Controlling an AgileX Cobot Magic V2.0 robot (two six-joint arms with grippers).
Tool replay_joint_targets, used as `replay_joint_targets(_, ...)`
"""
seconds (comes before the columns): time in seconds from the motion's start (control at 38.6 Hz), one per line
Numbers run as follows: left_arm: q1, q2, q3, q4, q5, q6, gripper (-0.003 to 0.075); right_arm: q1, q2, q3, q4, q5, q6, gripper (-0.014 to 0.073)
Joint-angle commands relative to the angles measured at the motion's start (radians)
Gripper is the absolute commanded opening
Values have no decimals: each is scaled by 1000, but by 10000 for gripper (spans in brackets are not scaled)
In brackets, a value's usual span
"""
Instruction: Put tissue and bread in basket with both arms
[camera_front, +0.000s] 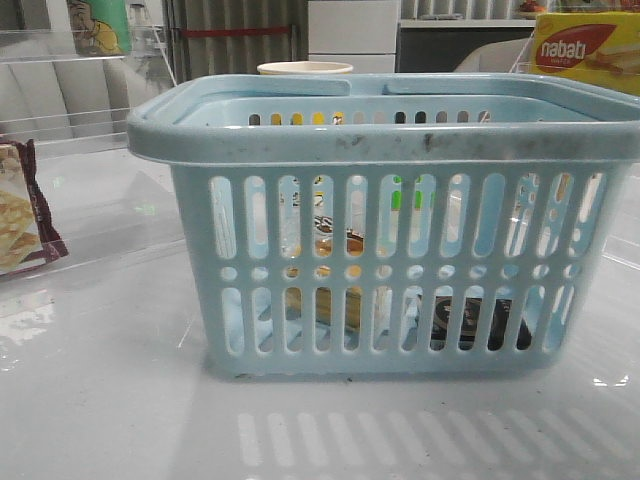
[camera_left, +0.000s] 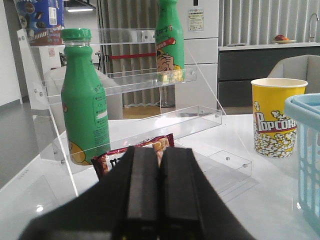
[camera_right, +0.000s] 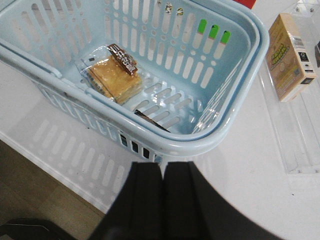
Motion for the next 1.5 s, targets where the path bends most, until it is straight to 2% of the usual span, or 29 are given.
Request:
replay_joint_targets(0.0,2,-18,-1,-10,-87,-10,91,0,3,-24,-9,-65,-7,56)
replay_joint_targets(0.41,2,-18,-1,-10,-87,-10,91,0,3,-24,-9,-65,-7,56)
replay_joint_targets(0.54,2,-18,-1,-10,-87,-10,91,-18,-42,26,-9,-98,-7,56)
replay_joint_targets(0.67,2,-18,-1,-10,-87,-10,91,-131,-145,145,-11,-250,-7,56)
replay_joint_targets(0.8,2,-18,-1,-10,-87,-10,91,-274,-320,349,-11,-450,-7,56)
replay_joint_targets(0.93,2,-18,-1,-10,-87,-10,91,-346,-479,542,-11,-600,-7,56)
replay_joint_targets(1.22,2,-18,-1,-10,-87,-10,91,-413,-727,873,6,-830,-6,56)
replay_joint_targets(1.29,2,-18,-1,-10,-87,-10,91,-414,-742,922,7,-894,-6,56)
replay_joint_targets(1.47,2,-18,-1,-10,-87,-10,91,-413,-741,919,9,-911,7,56)
